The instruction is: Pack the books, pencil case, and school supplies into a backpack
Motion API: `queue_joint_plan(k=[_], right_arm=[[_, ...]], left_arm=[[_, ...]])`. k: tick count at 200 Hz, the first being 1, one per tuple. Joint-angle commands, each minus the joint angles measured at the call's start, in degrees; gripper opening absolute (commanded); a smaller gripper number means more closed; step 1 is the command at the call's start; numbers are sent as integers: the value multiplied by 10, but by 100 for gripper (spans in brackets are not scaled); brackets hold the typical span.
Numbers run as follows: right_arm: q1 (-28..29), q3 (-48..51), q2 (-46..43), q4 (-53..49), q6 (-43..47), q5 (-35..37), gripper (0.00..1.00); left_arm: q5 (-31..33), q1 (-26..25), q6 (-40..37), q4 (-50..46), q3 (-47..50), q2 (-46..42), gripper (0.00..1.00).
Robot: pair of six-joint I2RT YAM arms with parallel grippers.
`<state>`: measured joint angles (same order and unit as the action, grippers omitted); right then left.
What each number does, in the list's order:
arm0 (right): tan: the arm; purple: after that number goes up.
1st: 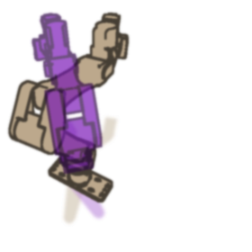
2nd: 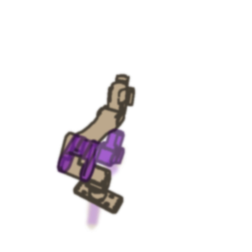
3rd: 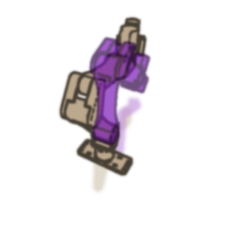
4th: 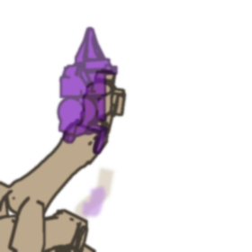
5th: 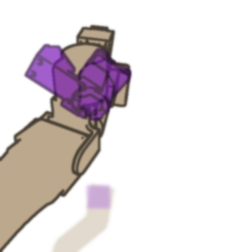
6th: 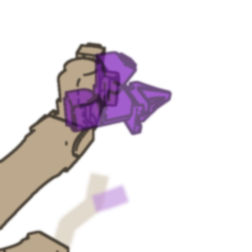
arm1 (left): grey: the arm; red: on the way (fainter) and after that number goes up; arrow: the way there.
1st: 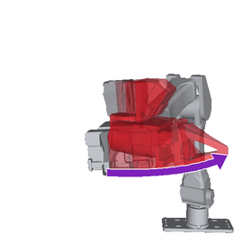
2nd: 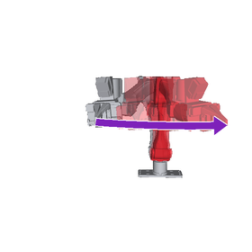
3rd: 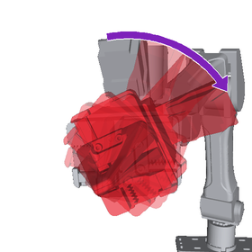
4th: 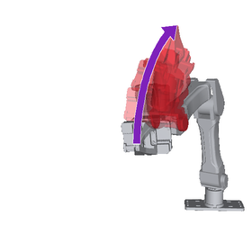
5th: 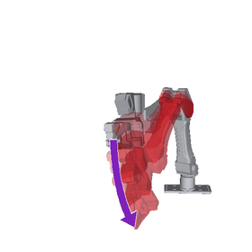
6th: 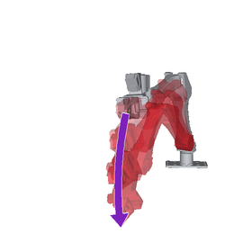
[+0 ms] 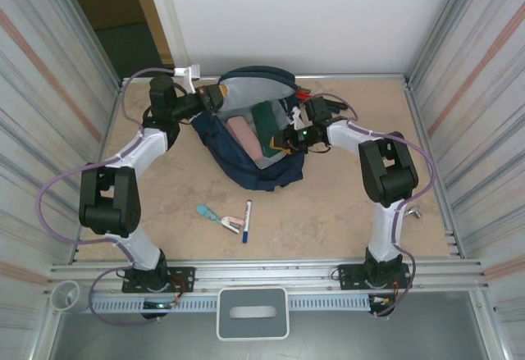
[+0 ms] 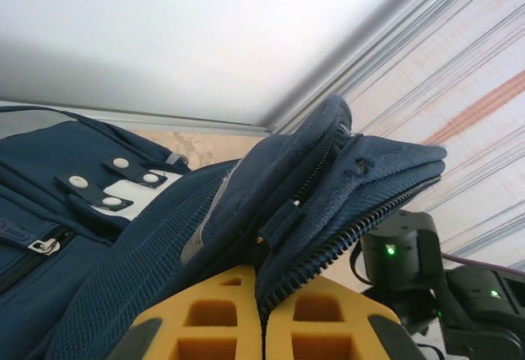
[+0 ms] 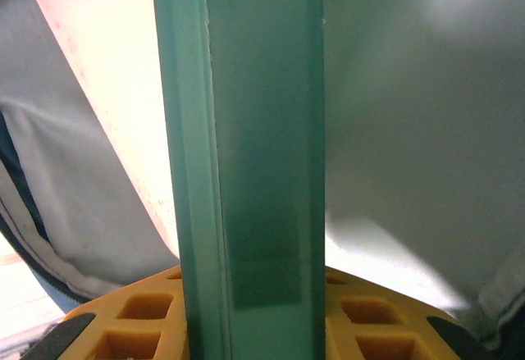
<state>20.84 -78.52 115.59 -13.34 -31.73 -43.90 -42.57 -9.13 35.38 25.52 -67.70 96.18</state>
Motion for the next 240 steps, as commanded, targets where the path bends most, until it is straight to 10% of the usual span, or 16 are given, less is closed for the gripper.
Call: queue_joint_plan(k=[1,96,176,240], right_arm=[[-4,-63,34,23,-45,-7,17],[-9,-72,32,60,-87,79,62],[-18,82,-170,9,12,176,71],[-25,193,-252,-37,-8,425,75]], left_arm=[[-64,-12,23,97,-39,-27,0],[-36,-29,-40,46,8,-6,0],[52,-28,-101,-21,4,-8,0],[86,-56,-120,43,116,-15,0]])
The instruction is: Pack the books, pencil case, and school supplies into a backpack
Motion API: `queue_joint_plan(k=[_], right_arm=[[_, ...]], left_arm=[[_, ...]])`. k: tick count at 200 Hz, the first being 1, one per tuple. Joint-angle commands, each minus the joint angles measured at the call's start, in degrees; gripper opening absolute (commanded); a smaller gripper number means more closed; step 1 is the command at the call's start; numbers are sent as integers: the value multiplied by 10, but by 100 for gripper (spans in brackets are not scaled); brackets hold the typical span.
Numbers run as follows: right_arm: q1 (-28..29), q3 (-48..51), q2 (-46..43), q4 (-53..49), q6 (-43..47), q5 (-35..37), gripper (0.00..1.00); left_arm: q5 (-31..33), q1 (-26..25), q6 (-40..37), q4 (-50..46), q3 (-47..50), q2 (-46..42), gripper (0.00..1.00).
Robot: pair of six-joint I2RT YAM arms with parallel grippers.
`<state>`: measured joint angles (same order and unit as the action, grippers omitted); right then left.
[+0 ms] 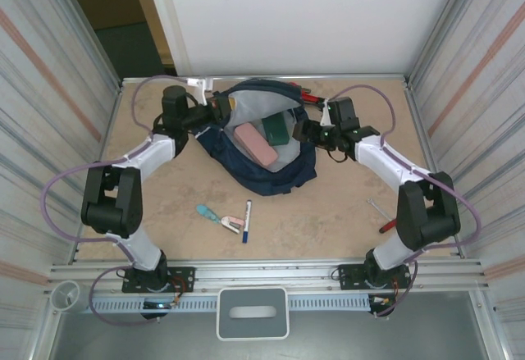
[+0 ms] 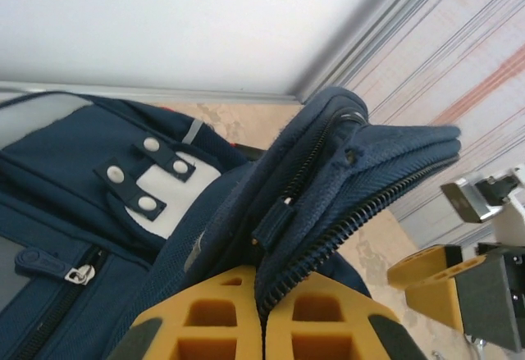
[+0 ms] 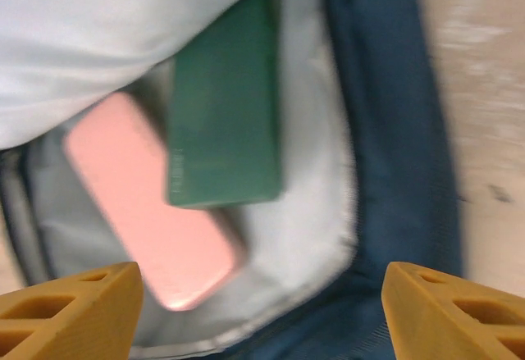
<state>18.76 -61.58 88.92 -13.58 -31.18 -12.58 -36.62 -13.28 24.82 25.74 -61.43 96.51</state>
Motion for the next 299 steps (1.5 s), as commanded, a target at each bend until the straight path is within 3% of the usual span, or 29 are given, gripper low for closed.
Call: queue_joint_plan(k=[1,17,41,50,76,94,109,132,151,165,177,197,229,245,266,283,299], right_arm=[[-4,24,17,-34,-15,111,75],[-3,12,58,-16,-28,78,69],[3,-49,134,0,-27,24,37],[4,-82,160,0,-24,11,30],[10,-185,228,-4,-11,-7,19],[11,-269,284,-15,3,-42,18],[10,-341,326,-38,19,-63,20],[-7,-405,347,-96,48,-45,30],[-38,-388,313,-113,55,-38,41],[-52,-340,262,-110,61,-26,48],[-55,-285,210,-97,68,-5,54],[-49,-185,129,-71,65,19,62],[0,-60,23,-40,51,78,72],[44,-25,-4,-6,45,92,77],[83,-33,19,-4,31,111,78],[87,-33,40,11,14,124,78],[89,-34,64,27,4,118,78]], left_arm=[[27,-15,-15,42,56,-19,0],[37,-15,-17,53,87,-32,0],[34,-19,-39,30,110,-50,1],[39,-23,-50,17,120,-60,2],[61,-39,-86,-14,152,-91,5],[91,-58,-126,-48,159,-103,8],[120,-80,-165,-79,157,-102,13],[163,-126,-238,-118,142,-88,21],[173,-177,-332,-223,85,-66,33],[229,-214,-407,-314,44,-63,41],[258,-222,-426,-332,47,-83,46],[249,-202,-401,-296,86,-149,58],[122,-120,-305,-190,177,-254,74],[135,-67,-226,-123,213,-274,85],[176,-4,-121,-180,156,-216,85],[191,5,-106,-291,53,-126,79],[175,3,-106,-322,-15,-46,77]])
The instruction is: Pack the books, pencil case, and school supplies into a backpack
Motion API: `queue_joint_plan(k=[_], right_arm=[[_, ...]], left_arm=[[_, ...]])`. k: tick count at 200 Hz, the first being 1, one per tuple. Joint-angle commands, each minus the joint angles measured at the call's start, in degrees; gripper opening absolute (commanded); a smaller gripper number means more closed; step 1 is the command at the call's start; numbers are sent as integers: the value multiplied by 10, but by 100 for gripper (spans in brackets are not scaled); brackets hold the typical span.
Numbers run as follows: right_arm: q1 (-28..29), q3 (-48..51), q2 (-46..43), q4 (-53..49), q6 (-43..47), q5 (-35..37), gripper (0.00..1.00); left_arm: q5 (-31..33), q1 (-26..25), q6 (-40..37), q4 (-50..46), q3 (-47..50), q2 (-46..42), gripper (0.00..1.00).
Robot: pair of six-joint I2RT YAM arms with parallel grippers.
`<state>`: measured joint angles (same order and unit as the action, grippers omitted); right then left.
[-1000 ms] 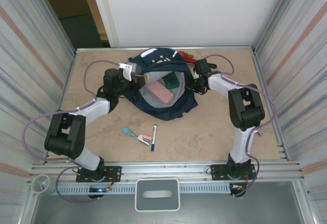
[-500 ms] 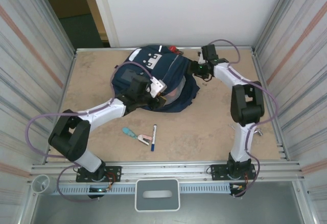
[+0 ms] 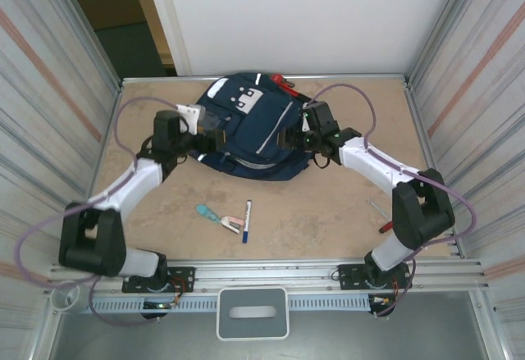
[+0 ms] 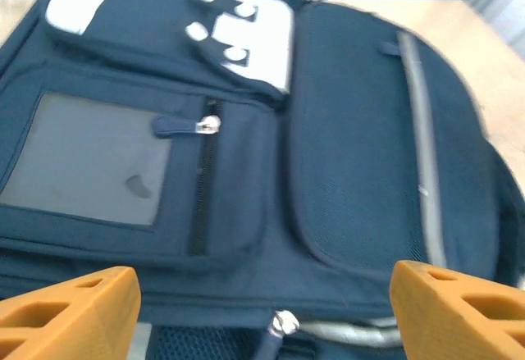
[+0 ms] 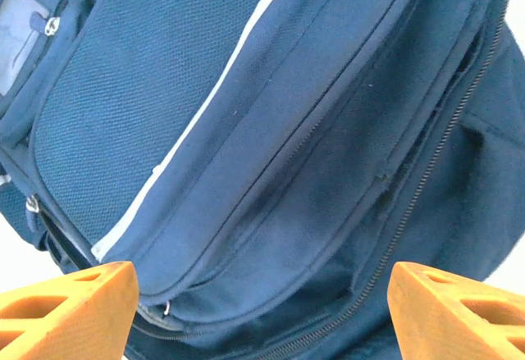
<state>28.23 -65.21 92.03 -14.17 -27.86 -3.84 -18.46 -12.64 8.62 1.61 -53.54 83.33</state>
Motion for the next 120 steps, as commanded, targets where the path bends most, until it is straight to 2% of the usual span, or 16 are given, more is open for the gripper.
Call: queue_joint_plan(k=[1,22,36,88,120], right_arm=[[-6,2,35,33,-29,31,78],[-4,-24,77,19,-28,27,75],[-5,-42,104,9,-17,20,72],[-1,-160,212,-20,14,-18,50],[16,-250,280,-22,26,-54,46]], left_arm=[[-6,-3,56,-81,-97,90,77],[-4,2,56,-147,-162,175,71],[-13,5,58,-160,-149,188,68],[-18,5,69,-119,37,65,64],[-52,-2,65,-108,95,13,62]])
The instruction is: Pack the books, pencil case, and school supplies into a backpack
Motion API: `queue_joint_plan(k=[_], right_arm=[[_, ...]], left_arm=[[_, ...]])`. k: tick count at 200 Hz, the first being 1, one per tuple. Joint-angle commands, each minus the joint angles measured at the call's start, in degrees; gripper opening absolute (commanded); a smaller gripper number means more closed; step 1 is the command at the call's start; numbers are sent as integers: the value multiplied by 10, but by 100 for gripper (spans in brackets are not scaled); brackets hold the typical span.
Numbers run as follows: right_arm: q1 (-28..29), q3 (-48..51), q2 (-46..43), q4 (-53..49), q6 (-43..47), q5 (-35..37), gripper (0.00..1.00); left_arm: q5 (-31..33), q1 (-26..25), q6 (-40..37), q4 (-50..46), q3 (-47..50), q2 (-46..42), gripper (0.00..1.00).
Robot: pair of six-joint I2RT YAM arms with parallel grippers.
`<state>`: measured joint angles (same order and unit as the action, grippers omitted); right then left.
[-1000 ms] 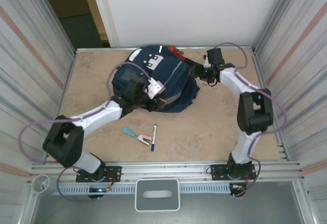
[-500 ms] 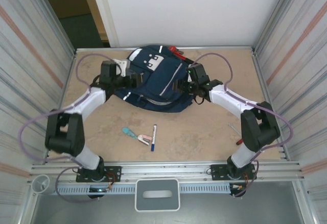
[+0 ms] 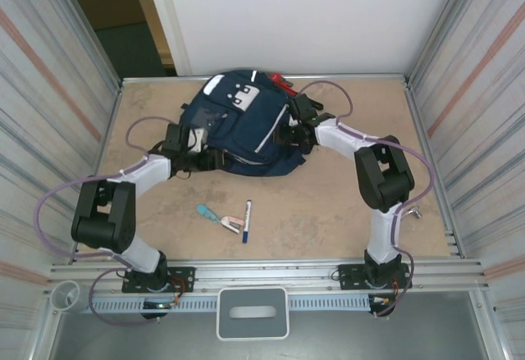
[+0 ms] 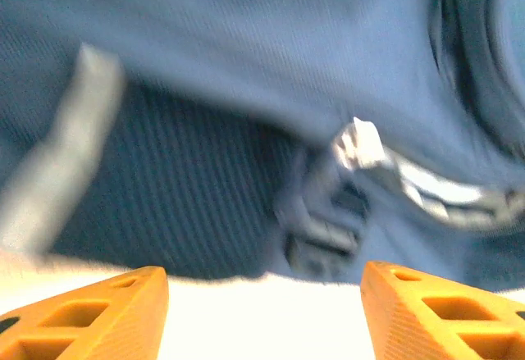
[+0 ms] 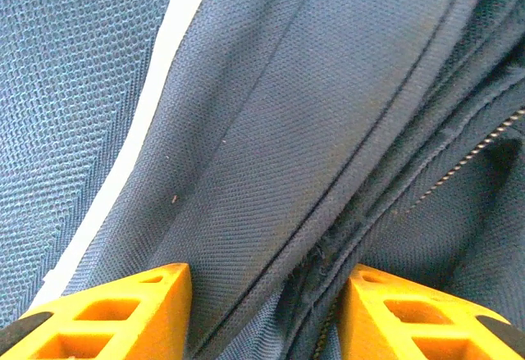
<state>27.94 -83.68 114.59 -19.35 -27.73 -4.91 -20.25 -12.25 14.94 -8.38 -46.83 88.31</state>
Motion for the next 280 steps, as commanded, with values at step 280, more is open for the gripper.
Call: queue_joint_plan(k=[280], right_arm=[[1,46,6,132,-91,-79,72]], left_arm=[[9,46,33,-26,-164,179,63]])
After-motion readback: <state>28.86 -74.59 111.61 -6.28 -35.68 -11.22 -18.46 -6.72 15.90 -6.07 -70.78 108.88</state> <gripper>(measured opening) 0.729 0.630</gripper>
